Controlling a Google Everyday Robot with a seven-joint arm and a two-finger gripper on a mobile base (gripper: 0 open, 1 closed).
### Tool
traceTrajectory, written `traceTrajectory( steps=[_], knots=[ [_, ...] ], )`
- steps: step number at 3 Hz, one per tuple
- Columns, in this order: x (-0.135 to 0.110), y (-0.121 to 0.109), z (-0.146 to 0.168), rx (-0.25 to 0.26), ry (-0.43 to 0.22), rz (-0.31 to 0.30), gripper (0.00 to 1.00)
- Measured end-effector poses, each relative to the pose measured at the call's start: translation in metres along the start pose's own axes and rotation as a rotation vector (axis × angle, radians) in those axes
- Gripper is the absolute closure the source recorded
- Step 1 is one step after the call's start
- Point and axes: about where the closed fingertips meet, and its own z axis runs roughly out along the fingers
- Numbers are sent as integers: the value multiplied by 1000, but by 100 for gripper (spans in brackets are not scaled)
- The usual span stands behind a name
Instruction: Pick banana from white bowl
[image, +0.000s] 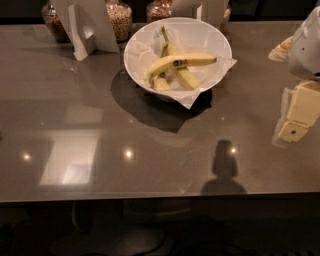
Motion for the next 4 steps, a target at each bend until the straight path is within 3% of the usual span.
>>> traceTrajectory(
  steps=[2,4],
  knots=[
    [-9,-4,-1,14,-18,-18,0],
    [-56,-46,6,33,-110,-134,0]
  ],
)
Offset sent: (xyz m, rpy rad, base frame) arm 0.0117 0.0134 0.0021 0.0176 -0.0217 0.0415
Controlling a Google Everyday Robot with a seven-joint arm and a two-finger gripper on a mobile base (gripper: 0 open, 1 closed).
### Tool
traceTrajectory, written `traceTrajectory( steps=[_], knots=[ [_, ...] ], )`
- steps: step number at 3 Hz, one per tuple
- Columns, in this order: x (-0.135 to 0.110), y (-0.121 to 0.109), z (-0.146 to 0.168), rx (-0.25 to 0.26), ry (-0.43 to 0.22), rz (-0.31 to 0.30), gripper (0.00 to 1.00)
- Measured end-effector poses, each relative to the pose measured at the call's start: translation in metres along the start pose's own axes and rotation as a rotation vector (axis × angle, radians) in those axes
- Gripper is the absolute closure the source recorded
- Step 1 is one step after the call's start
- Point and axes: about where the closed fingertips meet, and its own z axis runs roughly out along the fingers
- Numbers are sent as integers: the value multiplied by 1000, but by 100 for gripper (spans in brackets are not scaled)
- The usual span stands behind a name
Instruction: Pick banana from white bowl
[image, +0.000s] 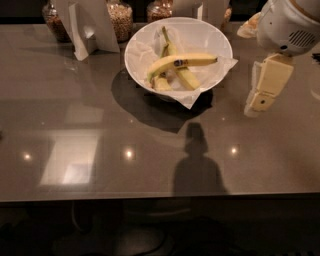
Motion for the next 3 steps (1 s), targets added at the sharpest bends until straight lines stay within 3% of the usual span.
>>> traceTrajectory(
  steps=[1,3],
  knots=[
    [-24,-37,14,25,-82,-69,0],
    [-66,-106,59,80,-233,-131,0]
  ],
)
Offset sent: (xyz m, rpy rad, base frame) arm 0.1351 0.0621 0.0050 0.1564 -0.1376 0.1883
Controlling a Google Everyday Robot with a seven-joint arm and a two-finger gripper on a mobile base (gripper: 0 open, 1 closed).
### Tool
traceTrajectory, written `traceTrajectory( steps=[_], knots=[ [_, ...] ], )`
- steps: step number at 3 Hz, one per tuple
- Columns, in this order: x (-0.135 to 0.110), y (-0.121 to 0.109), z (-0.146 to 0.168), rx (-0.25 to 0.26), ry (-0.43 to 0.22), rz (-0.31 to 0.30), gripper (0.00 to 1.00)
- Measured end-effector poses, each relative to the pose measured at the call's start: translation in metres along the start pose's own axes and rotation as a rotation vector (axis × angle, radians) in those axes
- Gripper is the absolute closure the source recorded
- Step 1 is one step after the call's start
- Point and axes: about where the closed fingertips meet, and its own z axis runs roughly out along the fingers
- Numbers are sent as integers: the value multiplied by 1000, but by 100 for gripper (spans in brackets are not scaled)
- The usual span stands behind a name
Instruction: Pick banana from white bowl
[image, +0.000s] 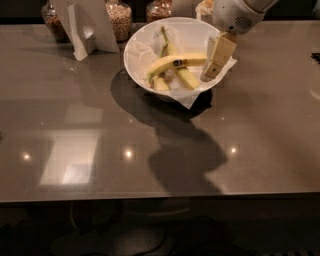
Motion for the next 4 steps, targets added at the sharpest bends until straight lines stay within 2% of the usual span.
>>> traceTrajectory(
  steps=[1,2,3,4],
  knots=[
    [0,0,0,0,0,0,0],
    [-1,-8,9,15,23,-27,0],
    [0,-25,31,17,37,-41,15],
    [4,-44,56,10,49,-42,39]
  ],
)
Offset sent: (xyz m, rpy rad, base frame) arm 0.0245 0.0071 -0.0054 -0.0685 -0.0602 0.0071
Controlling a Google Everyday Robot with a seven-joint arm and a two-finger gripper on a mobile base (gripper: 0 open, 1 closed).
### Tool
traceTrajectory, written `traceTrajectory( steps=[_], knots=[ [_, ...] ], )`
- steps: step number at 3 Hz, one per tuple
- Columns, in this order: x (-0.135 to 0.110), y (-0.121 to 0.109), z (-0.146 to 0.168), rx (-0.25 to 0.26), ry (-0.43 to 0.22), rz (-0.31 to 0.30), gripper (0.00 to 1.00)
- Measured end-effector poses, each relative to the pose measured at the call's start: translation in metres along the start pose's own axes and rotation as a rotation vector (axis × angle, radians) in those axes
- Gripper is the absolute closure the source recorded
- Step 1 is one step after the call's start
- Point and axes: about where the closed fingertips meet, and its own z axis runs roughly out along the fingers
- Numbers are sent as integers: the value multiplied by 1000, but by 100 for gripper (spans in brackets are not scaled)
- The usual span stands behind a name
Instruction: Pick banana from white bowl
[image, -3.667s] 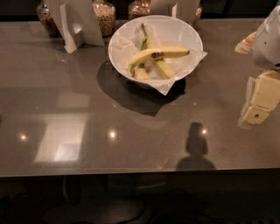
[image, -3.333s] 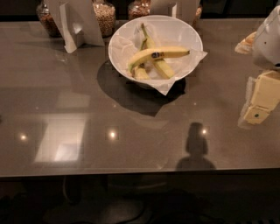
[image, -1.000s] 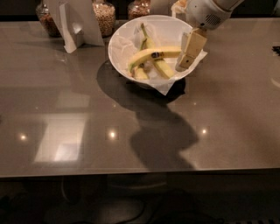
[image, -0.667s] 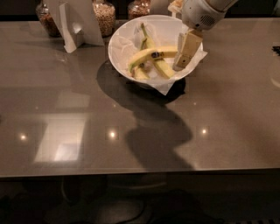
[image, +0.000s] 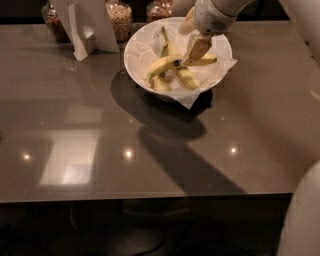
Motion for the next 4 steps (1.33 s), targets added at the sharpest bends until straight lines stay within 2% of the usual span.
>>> traceTrajectory(
  steps=[1,2,4],
  knots=[
    [3,-10,19,-11,-4,10,53],
    [5,-12,35,-30,-12,23,45],
    [10,-12,56,-65,-23,44,45]
  ],
)
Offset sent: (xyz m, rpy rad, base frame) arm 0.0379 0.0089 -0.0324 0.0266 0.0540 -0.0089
